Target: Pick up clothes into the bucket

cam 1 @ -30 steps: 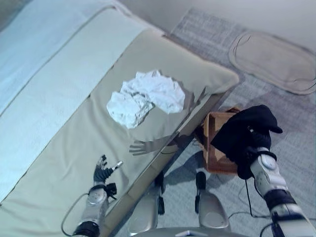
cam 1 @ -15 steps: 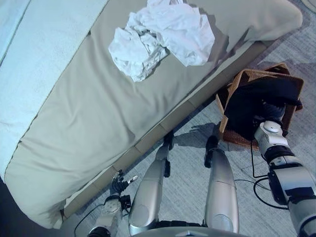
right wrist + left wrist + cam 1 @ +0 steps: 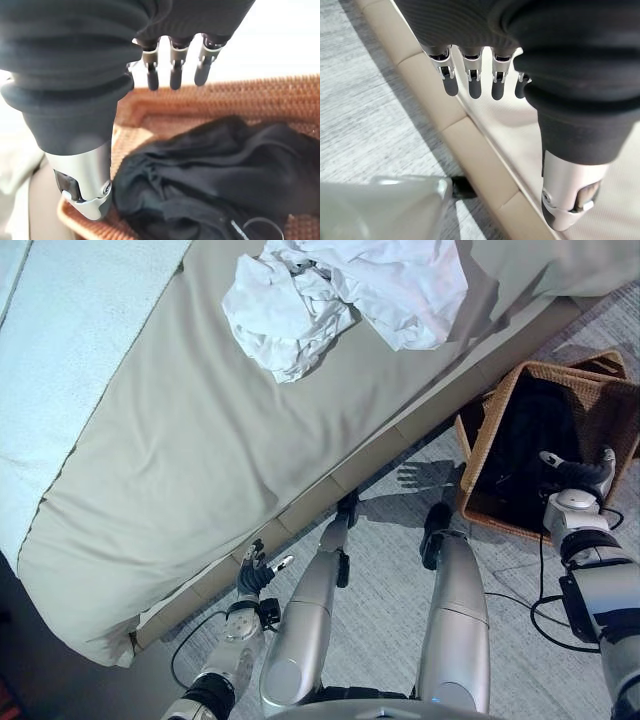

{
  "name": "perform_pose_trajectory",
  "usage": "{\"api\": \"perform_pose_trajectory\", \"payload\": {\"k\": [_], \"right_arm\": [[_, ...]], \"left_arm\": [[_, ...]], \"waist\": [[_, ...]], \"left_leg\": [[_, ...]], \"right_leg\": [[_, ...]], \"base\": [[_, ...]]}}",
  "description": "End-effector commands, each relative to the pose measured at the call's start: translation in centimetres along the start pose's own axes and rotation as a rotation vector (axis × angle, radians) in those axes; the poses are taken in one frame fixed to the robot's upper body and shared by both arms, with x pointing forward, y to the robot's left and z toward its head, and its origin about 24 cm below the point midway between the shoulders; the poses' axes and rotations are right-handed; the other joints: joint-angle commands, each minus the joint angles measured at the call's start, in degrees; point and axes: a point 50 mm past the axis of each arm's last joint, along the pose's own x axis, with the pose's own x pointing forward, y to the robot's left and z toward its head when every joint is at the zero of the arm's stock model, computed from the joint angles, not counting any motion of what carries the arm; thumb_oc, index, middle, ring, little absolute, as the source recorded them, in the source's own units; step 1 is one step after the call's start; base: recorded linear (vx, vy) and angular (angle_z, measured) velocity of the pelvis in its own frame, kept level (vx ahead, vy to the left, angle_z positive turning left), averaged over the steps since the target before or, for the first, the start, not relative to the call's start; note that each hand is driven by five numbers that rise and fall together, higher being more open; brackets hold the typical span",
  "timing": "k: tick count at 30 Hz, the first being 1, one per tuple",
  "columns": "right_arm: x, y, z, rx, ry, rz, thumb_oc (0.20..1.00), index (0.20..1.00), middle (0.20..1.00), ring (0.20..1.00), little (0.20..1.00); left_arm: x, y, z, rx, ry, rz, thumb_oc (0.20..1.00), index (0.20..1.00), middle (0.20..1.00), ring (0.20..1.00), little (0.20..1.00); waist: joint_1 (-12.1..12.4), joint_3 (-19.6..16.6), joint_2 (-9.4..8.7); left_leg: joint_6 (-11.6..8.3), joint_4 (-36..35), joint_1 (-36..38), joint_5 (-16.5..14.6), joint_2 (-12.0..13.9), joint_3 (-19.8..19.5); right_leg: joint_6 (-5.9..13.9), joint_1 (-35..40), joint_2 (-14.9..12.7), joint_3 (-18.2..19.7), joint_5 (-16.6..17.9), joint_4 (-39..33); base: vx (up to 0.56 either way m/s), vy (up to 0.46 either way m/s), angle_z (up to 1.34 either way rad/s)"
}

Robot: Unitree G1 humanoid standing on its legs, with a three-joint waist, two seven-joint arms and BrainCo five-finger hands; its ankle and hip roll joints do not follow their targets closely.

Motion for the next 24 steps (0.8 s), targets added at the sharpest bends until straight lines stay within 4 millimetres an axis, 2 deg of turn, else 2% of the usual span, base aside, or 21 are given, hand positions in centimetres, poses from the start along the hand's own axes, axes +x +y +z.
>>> {"api": "perform_pose_trajectory", "payload": {"k": [1, 2, 3, 4, 5, 6, 7, 8, 9, 10, 11, 12, 14, 16, 17, 18, 19, 20, 21, 22, 24], "right_arm": [[0.9, -3.1, -0.7, -0.002, 0.010, -0.127, 1.000, 1.000, 1.000, 1.000, 1.000], [0.5, -2.8, -1.8, -0.003, 0.023, -0.117, 1.000, 1.000, 1.000, 1.000, 1.000], [-0.5, -1.7, -3.6, 0.035, 0.045, -0.090, 1.000, 1.000, 1.000, 1.000, 1.000], [-0.5, -1.7, -3.8, 0.031, 0.049, -0.089, 1.000, 1.000, 1.000, 1.000, 1.000], [-1.8, -0.5, -5.4, 0.051, 0.060, -0.043, 1.000, 1.000, 1.000, 1.000, 1.000], [-2.4, -0.1, -6.5, 0.066, 0.084, -0.026, 1.000, 1.000, 1.000, 1.000, 1.000], [-2.4, -0.1, -6.6, 0.066, 0.086, -0.026, 1.000, 1.000, 1.000, 1.000, 1.000], [-3.7, 1.0, -7.8, 0.049, 0.085, 0.027, 1.000, 1.000, 1.000, 1.000, 1.000], [-3.8, 1.1, -7.8, 0.048, 0.086, 0.029, 1.000, 1.000, 1.000, 1.000, 1.000], [-5.1, 1.9, -9.0, 0.025, 0.071, 0.074, 1.000, 1.000, 1.000, 1.000, 1.000], [-6.0, 2.6, -9.3, -0.009, 0.033, 0.126, 1.000, 1.000, 1.000, 1.000, 1.000], [-6.1, 2.7, -9.3, -0.009, 0.034, 0.127, 1.000, 1.000, 1.000, 1.000, 1.000], [-7.1, 3.1, -9.8, -0.068, -0.019, 0.191, 1.000, 1.000, 1.000, 1.000, 1.000], [-8.5, 4.1, -10.1, -0.172, -0.112, 0.306, 1.000, 1.000, 1.000, 1.000, 1.000], [-10.0, 5.3, -10.5, -0.250, -0.170, 0.433, 1.000, 1.000, 1.000, 1.000, 1.000], [-10.0, 5.3, -10.6, -0.249, -0.169, 0.433, 1.000, 1.000, 1.000, 1.000, 1.000], [-10.6, 5.7, -10.9, -0.290, -0.183, 0.482, 1.000, 1.000, 1.000, 1.000, 1.000], [-12.2, 6.9, -11.4, -0.341, -0.220, 0.605, 1.000, 1.000, 1.000, 1.000, 1.000], [-12.2, 6.9, -11.4, -0.340, -0.220, 0.605, 1.000, 1.000, 1.000, 1.000, 1.000], [-13.6, 7.7, -11.5, -0.388, -0.269, 0.706, 1.000, 1.000, 1.000, 1.000, 1.000], [-14.8, 8.1, -11.4, -0.421, -0.331, 0.786, 1.000, 1.000, 1.000, 1.000, 1.000]], "left_arm": [[1.2, 0.7, 4.7, -0.031, -0.207, 0.087, 1.000, 1.000, 1.000, 1.000, 1.000], [1.5, 1.6, 6.8, -0.023, -0.295, 0.130, 1.000, 1.000, 1.000, 1.000, 1.000], [1.7, 3.6, 10.5, -0.010, -0.444, 0.223, 1.000, 1.000, 1.000, 1.000, 1.000], [1.7, 3.7, 10.4, -0.006, -0.439, 0.224, 1.000, 1.000, 1.000, 1.000, 1.000], [1.6, 6.2, 14.1, 0.007, -0.581, 0.336, 1.000, 1.000, 1.000, 1.000, 1.000], [1.4, 7.2, 16.2, 0.041, -0.662, 0.387, 1.000, 1.000, 1.000, 1.000, 1.000], [1.3, 7.2, 16.2, 0.044, -0.662, 0.388, 1.000, 1.000, 1.000, 1.000, 1.000], [0.6, 9.0, 19.0, 0.115, -0.777, 0.472, 1.000, 1.000, 1.000, 1.000, 1.000], [0.6, 9.0, 19.0, 0.118, -0.776, 0.474, 1.000, 1.000, 1.000, 1.000, 1.000], [-0.1, 10.8, 21.2, 0.191, -0.853, 0.567, 1.000, 1.000, 1.000, 1.000, 1.000], [-0.4, 12.1, 22.5, 0.265, -0.887, 0.633, 1.000, 1.000, 1.000, 1.000, 1.000], [-0.5, 12.1, 22.5, 0.267, -0.887, 0.634, 1.000, 1.000, 1.000, 1.000, 1.000], [-0.8, 13.6, 24.5, 0.376, -0.932, 0.713, 1.000, 1.000, 1.000, 1.000, 1.000], [-1.2, 14.9, 26.5, 0.474, -0.976, 0.776, 1.000, 1.000, 1.000, 1.000, 1.000], [-1.1, 15.6, 28.3, 0.524, -0.995, 0.800, 1.000, 1.000, 1.000, 1.000, 1.000], [-1.1, 15.5, 28.4, 0.524, -0.996, 0.799, 1.000, 1.000, 1.000, 1.000, 1.000], [-1.1, 15.8, 29.0, 0.534, -1.001, 0.803, 1.000, 1.000, 1.000, 1.000, 1.000], [-1.1, 16.3, 30.3, 0.565, -1.006, 0.819, 1.000, 1.000, 1.000, 1.000, 1.000], [-1.1, 16.3, 30.3, 0.566, -1.007, 0.819, 1.000, 1.000, 1.000, 1.000, 1.000], [-1.1, 16.9, 30.9, 0.594, -0.991, 0.831, 1.000, 1.000, 1.000, 1.000, 1.000], [-1.0, 17.4, 31.6, 0.642, -0.970, 0.843, 1.000, 1.000, 1.000, 1.000, 1.000]], "waist": [[-0.8, 1.1, 3.89], [-1.2, 1.1, 3.72], [-1.4, 1.1, 3.28], [-1.5, 1.1, 2.98], [-2.0, 1.1, 2.25], [-2.4, 1.1, 1.65], [-2.4, 1.1, 1.55], [-2.9, 1.1, 0.63], [-2.9, 1.1, 0.49], [-3.6, 1.1, -0.64], [-4.2, 1.1, -1.53], [-4.1, 1.1, -1.65], [-4.9, 1.1, -3.01], [-5.7, 1.1, -4.85], [-6.9, 1.1, -6.55], [-6.7, 1.1, -6.59], [-7.2, 1.1, -7.38], [-7.9, 1.1, -9.36], [-7.8, 1.1, -9.41], [-8.4, 1.1, -11.25], [-8.9, 1.1, -13.22]], "left_leg": [[1.17, 5.4, 5.5, -10.4, -1.2, 1.1], [1.15, 5.4, 5.9, -10.5, -1.1, 1.3], [1.30, 5.3, 5.3, -9.2, -0.5, 1.8], [1.11, 5.4, 6.6, -10.7, -0.6, 1.6], [1.28, 5.6, 5.9, -9.6, -0.1, 2.3], [1.26, 5.8, 6.2, -9.9, 0.0, 2.6], [1.26, 5.9, 6.3, -9.9, 0.0, 2.6], [1.26, 6.1, 6.8, -10.4, 0.3, 3.2], [1.27, 6.1, 6.9, -10.4, 0.4, 3.2], [1.29, 6.4, 7.3, -10.9, 0.9, 4.0], [1.31, 6.5, 7.8, -11.2, 1.2, 4.7], [1.31, 6.5, 7.9, -11.2, 1.3, 4.8], [1.29, 6.9, 8.3, -11.6, 1.9, 5.9], [1.32, 7.4, 9.0, -12.3, 2.8, 7.3], [1.41, 8.0, 9.6, -12.9, 3.5, 8.8], [1.41, 8.0, 9.7, -12.9, 3.5, 8.9], [1.41, 8.3, 10.0, -13.2, 3.7, 9.6], [1.51, 9.0, 10.6, -14.1, 4.4, 11.5], [1.51, 9.0, 10.6, -14.1, 4.4, 11.6], [1.66, 10.2, 10.7, -14.9, 5.2, 13.3], [1.81, 11.7, 10.6, -15.9, 6.2, 15.1]], "right_leg": [[3.67, 5.3, 1.8, 2.9, 5.0, -10.4], [3.86, 5.9, 1.8, 2.8, 5.4, -11.3], [3.82, 6.1, 2.3, 2.4, 8.1, -13.4], [4.20, 7.1, 2.4, 3.0, 6.3, -13.0], [4.02, 7.2, 2.9, 2.7, 9.0, -14.9], [4.17, 7.9, 3.0, 2.9, 9.4, -15.6], [4.17, 7.9, 3.1, 2.9, 9.4, -15.7], [4.45, 9.0, 3.5, 3.4, 10.2, -17.2], [4.45, 9.1, 3.6, 3.4, 10.3, -17.3], [4.73, 9.9, 4.1, 3.8, 11.3, -18.7], [4.95, 10.6, 4.7, 4.4, 12.0, -19.9], [4.96, 10.7, 4.8, 4.4, 12.1, -20.0], [5.37, 11.6, 5.5, 4.9, 13.4, -22.0], [5.96, 12.9, 6.6, 5.8, 15.1, -24.8], [6.52, 13.8, 7.4, 6.7, 16.7, -27.0], [6.52, 13.8, 7.4, 6.7, 16.7, -27.0], [6.83, 14.3, 7.8, 7.1, 17.4, -28.1], [7.35, 15.3, 8.8, 8.4, 19.0, -30.7], [7.35, 15.3, 8.8, 8.4, 19.0, -30.7], [7.80, 15.9, 9.6, 9.6, 20.3, -32.8], [8.33, 16.2, 10.4, 10.8, 21.4, -34.2]], "base": [[0.01, 0.044, 0.02], [-0.08, 0.097, -0.01], [0.00, 0.054, -0.03], [-0.09, 0.077, -0.11], [0.00, 0.036, -0.14], [-0.08, 0.056, -0.16], [-0.01, 0.035, -0.21], [-0.02, 0.023, -0.21], [-0.02, 0.065, -0.25], [-0.01, 0.059, -0.30], [-0.01, 0.059, -0.36], [0.00, 0.027, -0.47], [-0.01, 0.022, -0.42], [-0.02, 0.045, -0.42], [-0.03, 0.056, -0.37], [-0.03, 0.071, -0.51], [-0.03, 0.073, -0.67], [-0.03, 0.073, -0.56], [-0.03, 0.099, -0.62], [-0.01, 0.077, -0.67], [-0.01, 0.077, -0.70]]}}
